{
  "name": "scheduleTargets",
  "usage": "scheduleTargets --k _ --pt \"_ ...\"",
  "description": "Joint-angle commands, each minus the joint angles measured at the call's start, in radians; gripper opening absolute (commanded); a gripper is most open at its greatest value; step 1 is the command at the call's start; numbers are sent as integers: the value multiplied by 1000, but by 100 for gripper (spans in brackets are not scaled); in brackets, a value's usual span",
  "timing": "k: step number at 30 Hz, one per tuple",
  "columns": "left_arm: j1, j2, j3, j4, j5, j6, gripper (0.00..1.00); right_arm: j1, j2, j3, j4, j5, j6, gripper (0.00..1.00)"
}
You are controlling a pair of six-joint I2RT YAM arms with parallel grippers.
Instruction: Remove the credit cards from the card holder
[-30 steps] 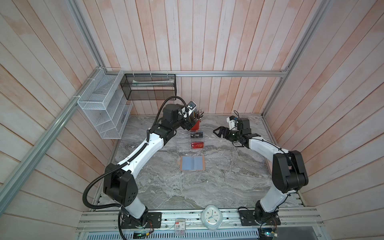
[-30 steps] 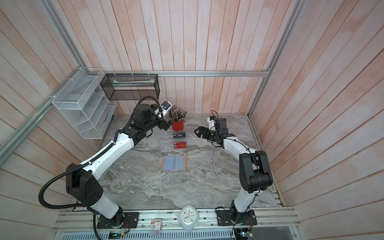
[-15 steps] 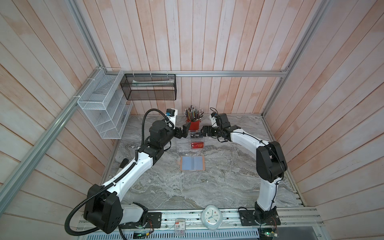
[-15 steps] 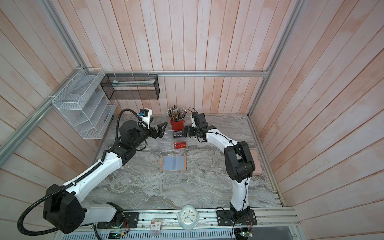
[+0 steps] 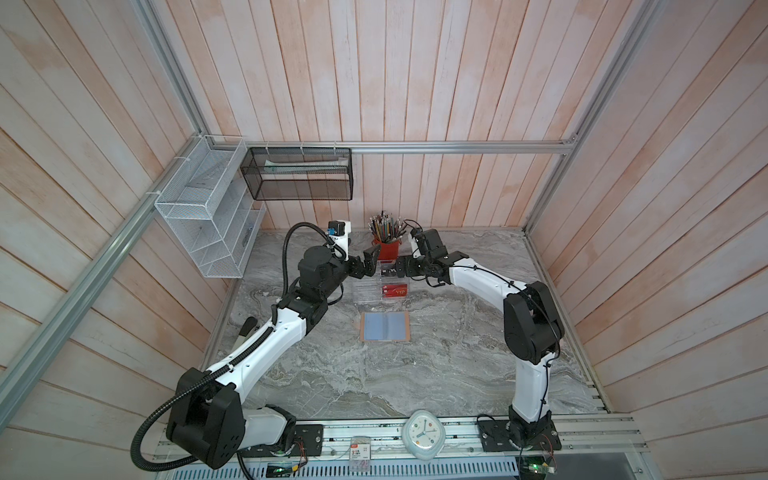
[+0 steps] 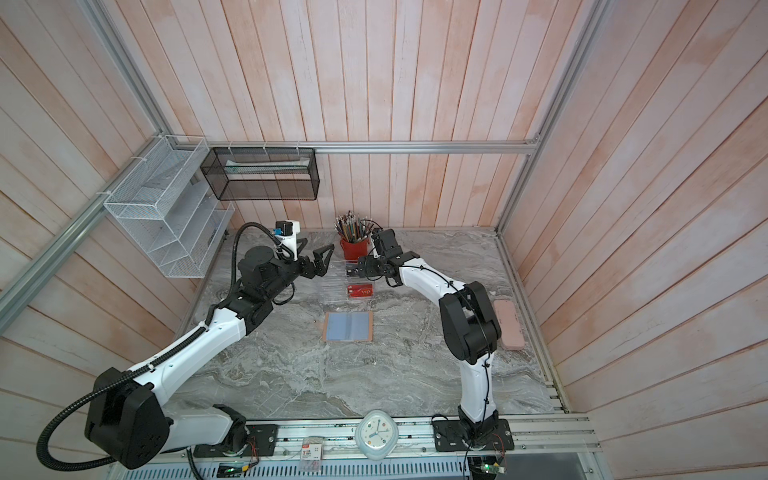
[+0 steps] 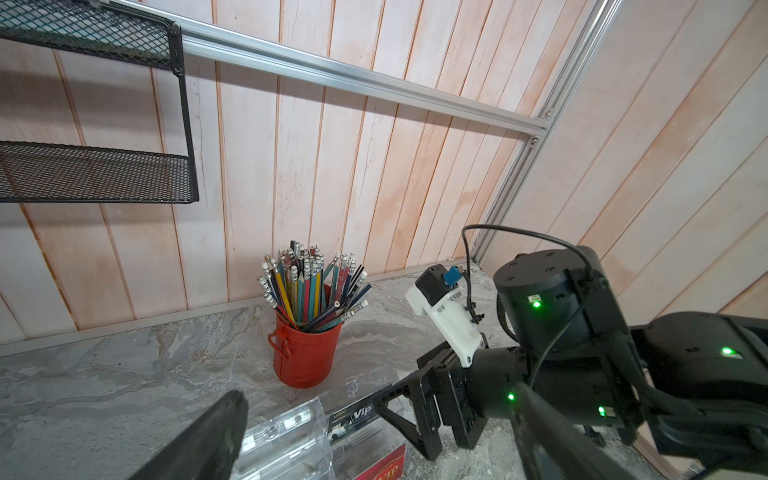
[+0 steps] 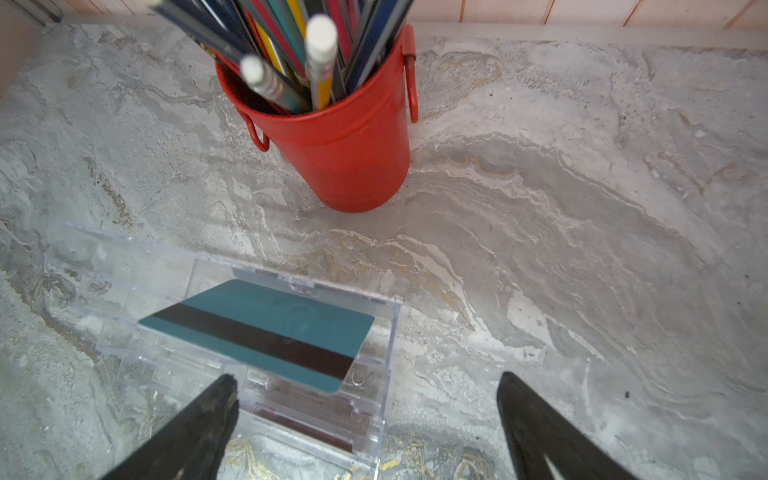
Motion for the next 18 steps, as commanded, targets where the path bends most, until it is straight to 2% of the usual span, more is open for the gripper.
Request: scheduleTargets --k 1,18 --pt "6 -28 -19 27 -24 -10 100 2 42 42 -34 30 6 98" --pt "7 -32 -47 37 -14 -13 100 2 79 108 -35 19 37 98"
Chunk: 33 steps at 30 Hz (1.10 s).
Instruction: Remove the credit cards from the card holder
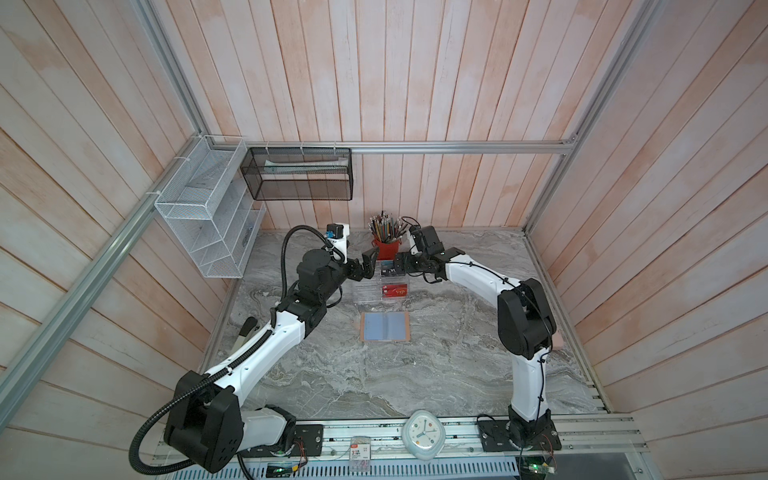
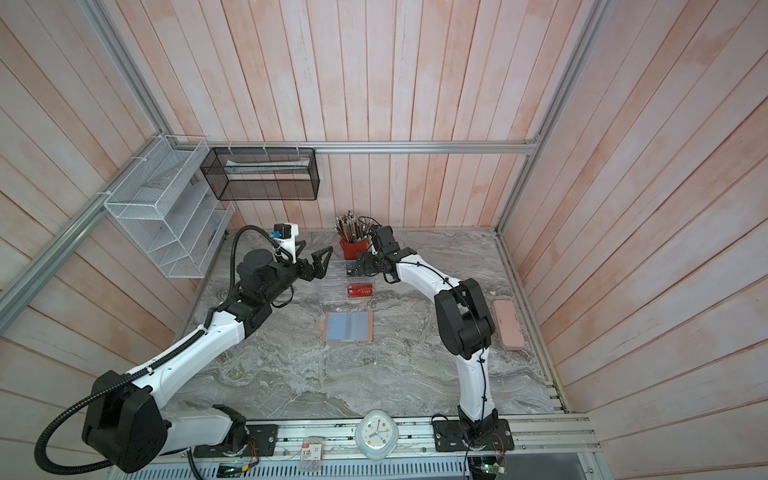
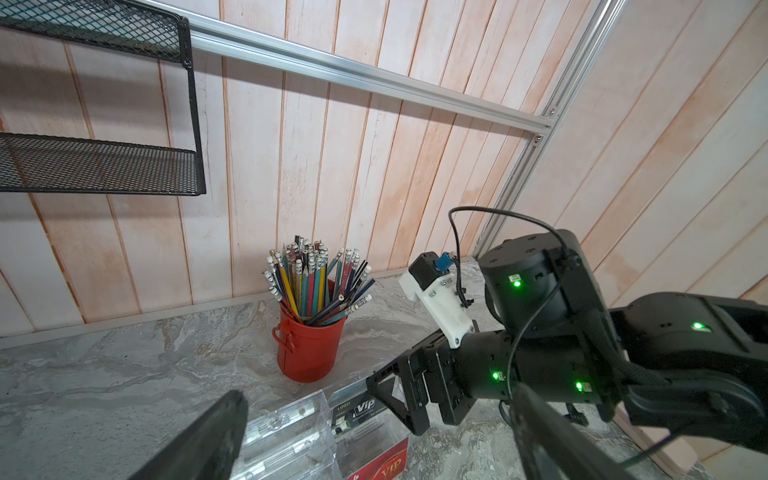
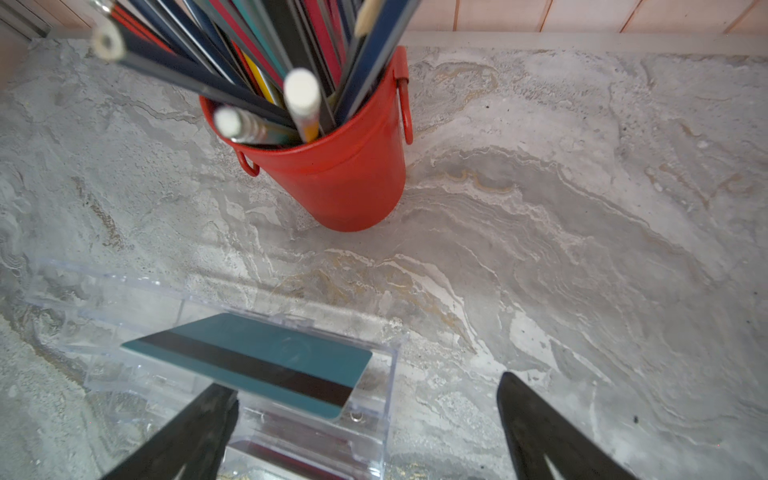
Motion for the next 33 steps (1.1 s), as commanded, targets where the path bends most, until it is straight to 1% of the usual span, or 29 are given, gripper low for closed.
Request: scheduleTargets --k 1,33 --pt "4 -13 -15 31 -6 -14 100 2 23 26 -6 9 15 98" --pt "8 -6 -22 33 -1 -11 100 -17 85 96 10 7 51 98"
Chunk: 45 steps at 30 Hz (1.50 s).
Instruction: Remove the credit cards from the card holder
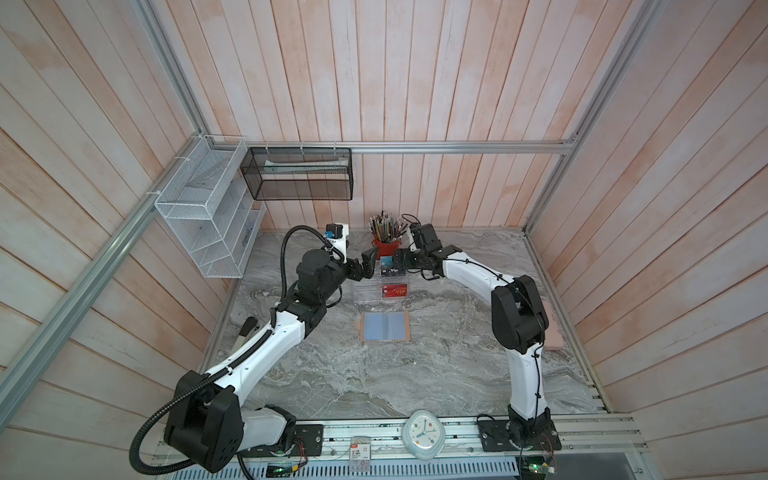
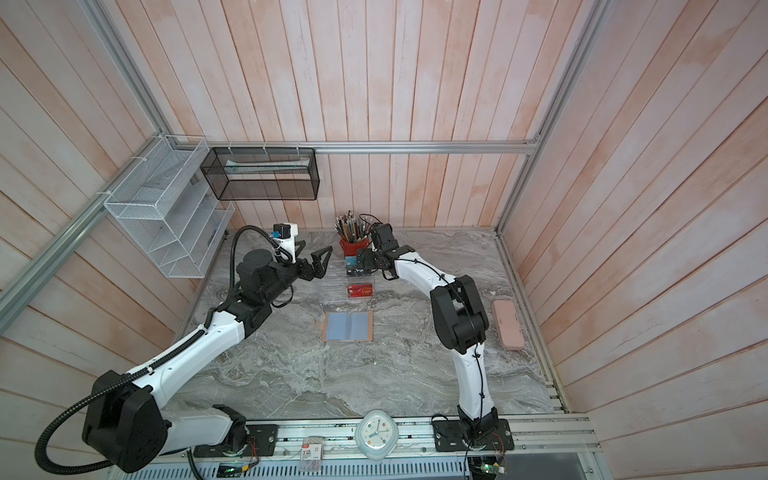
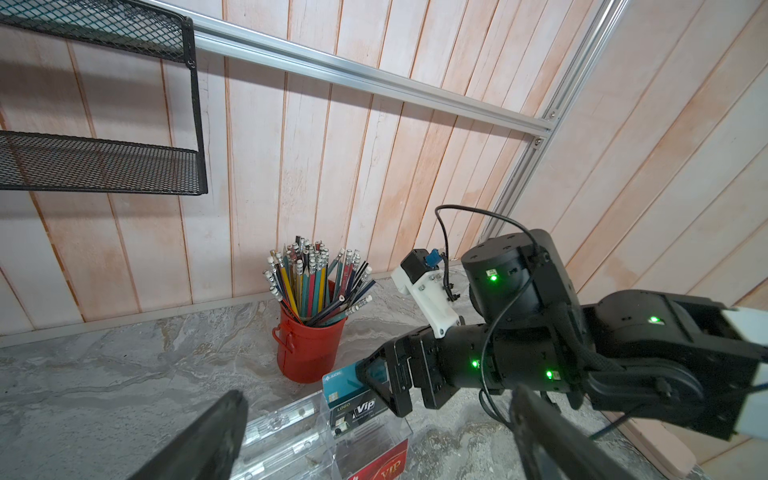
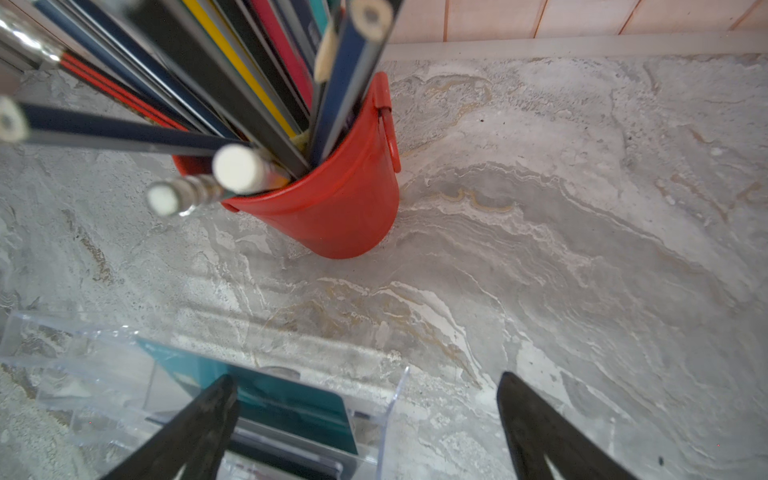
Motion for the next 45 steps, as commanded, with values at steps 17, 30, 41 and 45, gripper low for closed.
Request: scheduleTargets --k 17,30,41,45 --pt "7 -23 -25 37 0 -24 100 -4 -61 -4 15 5 19 98" --pt "14 -57 -27 32 -54 -45 100 -5 -167 -81 15 43 8 98" --pt "234 -171 -101 -79 -162 -25 100 -151 -485 -367 19 261 7 98" --pt "282 -198 -143 -103 -273 39 100 -254 -593 -494 34 374 17 98"
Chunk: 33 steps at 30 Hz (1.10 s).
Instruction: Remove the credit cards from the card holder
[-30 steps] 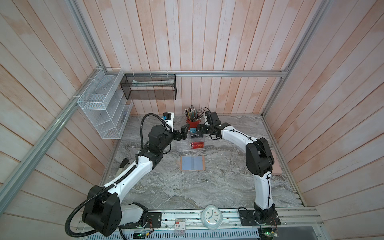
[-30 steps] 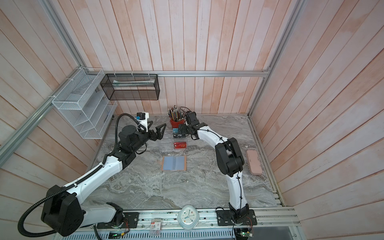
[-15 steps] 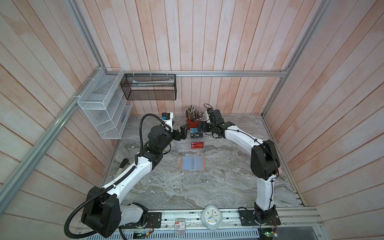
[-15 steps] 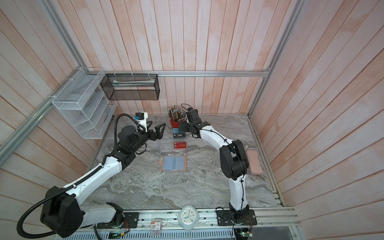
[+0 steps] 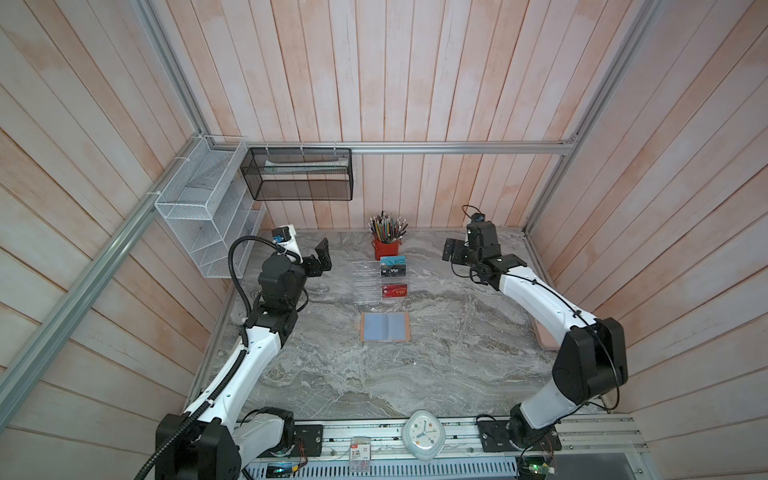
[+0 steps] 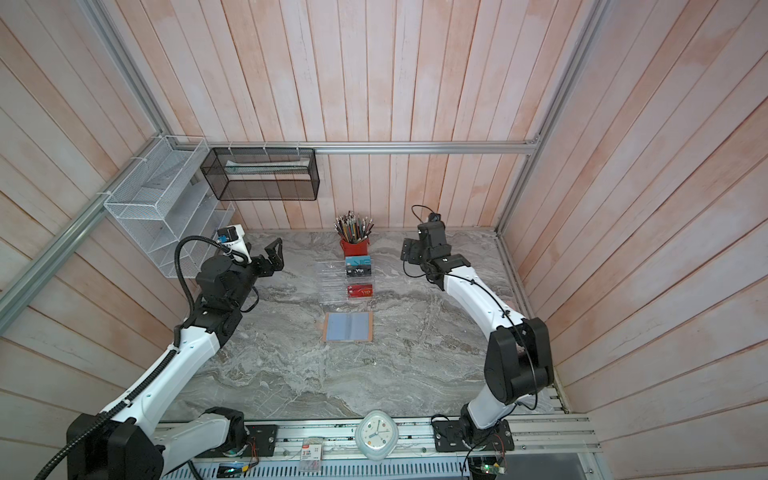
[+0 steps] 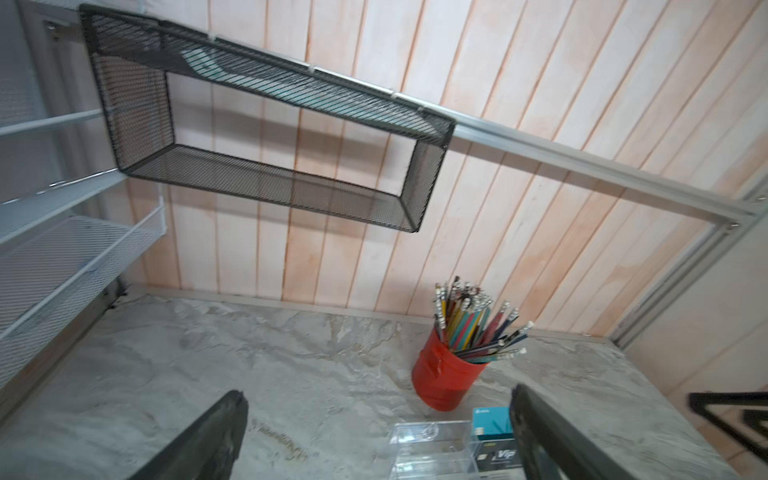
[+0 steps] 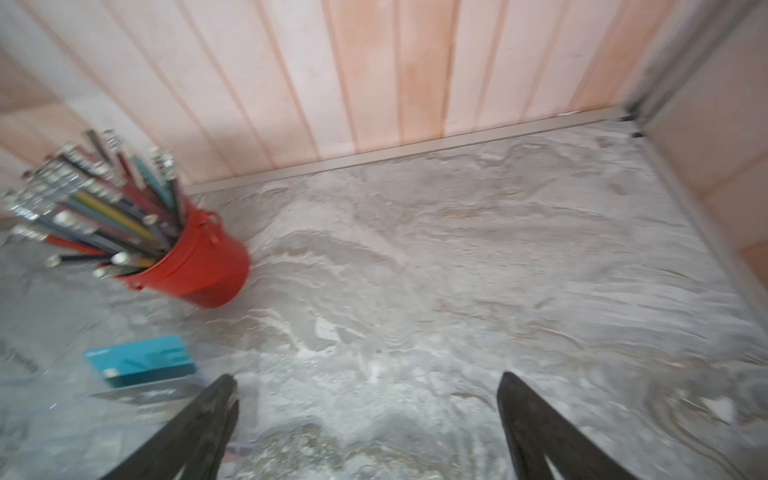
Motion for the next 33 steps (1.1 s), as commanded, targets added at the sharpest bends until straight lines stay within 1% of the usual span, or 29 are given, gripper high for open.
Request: scheduleTargets --k 1,3,5,7,9,10,13,16,19,23,27,29,31,33 --pt "35 -30 -53 -26 -117 67 100 -64 -65 -102 10 143 6 98" --pt "64 -33 -91 -13 -171 68 100 -129 -112 -169 36 144 11 98" --pt "93 -43 -137 17 -185 69 100 -177 -160 -250 90 188 5 98" --pt "120 -41 -199 87 -236 80 100 -192 -226 -382 235 286 -57 98" --pt "159 -26 -247 140 -225 77 100 -194 -286 -533 441 354 -139 98" --pt "169 -11 -279 191 -219 90 100 -198 -308 -589 539 375 -168 98" --pt "188 55 -340 283 -218 97 100 -210 -319 -725 733 397 -226 98" --pt "197 132 -391 370 -203 94 100 -222 -260 -772 812 438 -262 98" --pt "204 187 -414 429 -211 84 100 -223 -198 -806 898 447 -279 98" --pt "207 233 -439 528 -189 92 100 -225 -163 -855 1030 375 -300 98" --pt "233 300 -446 605 -134 80 100 -225 -120 -884 1094 380 -342 98" --pt "251 336 -445 644 -88 69 100 -220 -112 -894 1125 376 -363 98" --pt "253 341 -419 592 -77 71 100 -221 -123 -937 1220 321 -385 98" --pt "253 344 -423 605 -65 74 100 -223 -128 -942 1222 320 -398 98"
